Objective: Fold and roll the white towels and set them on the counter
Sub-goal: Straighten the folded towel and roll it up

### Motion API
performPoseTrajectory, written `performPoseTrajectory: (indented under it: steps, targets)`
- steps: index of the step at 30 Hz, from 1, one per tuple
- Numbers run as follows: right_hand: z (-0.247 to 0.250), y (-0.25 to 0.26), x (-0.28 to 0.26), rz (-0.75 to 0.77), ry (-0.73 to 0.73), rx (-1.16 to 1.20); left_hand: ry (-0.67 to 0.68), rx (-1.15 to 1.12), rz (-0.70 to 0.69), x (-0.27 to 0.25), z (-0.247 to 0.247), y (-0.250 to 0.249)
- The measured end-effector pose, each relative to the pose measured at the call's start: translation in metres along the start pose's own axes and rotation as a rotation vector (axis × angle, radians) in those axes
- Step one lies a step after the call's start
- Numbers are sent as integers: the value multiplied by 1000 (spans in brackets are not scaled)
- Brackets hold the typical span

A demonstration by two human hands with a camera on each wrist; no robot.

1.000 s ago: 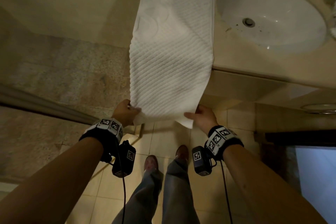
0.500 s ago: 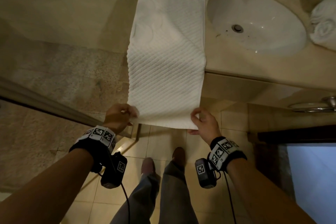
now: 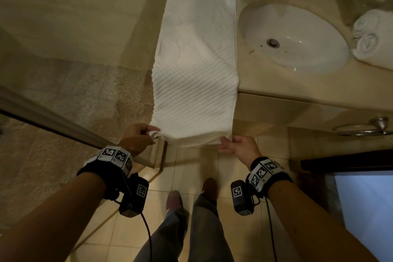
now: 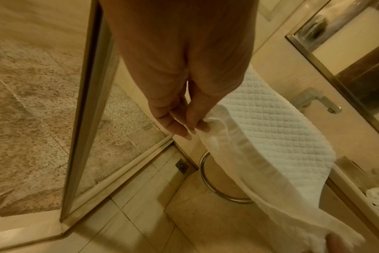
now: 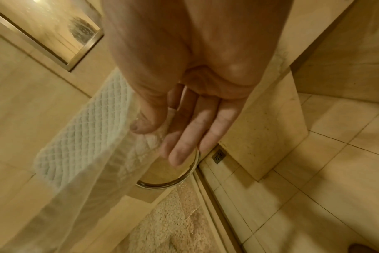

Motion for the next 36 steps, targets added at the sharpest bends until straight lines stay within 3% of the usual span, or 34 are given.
performPoseTrajectory:
  steps: [9, 12, 17, 20, 23, 25, 29, 31, 36]
  targets:
    - [1, 14, 10, -14, -72, 81, -47, -116, 121, 5, -6, 6]
    - [1, 17, 12, 11, -151, 107, -106, -188, 148, 7, -3, 3]
    - [3, 24, 14, 32, -288, -45, -237, -104, 121, 13, 9, -5]
    - [5, 40, 11, 112, -302, 60, -331, -171, 80, 2, 11, -25]
    - [0, 51, 9, 128, -184, 82, -257, -366, 79, 1, 0, -33]
    - [-5, 50, 11, 73, -120, 101, -231, -331, 63, 1, -1, -36]
    - [-10, 44, 6, -91, -80, 298, -189, -328, 147, 6, -2, -28]
    - [-12, 50, 2, -108, -44, 316, -123, -333, 140, 8, -5, -30]
    - [-9, 52, 0, -123, -41, 391, -107, -397, 79, 2, -3, -38]
Point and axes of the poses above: each hand's wrist, its own x-axis towards the middle knuckle, its own z-axis out of the back of the hand, y = z × x, the point moved 9 cm from there along x, towards the middle knuckle, and after that the axes turned 5 degrees about -y, right-handed, at the moved point
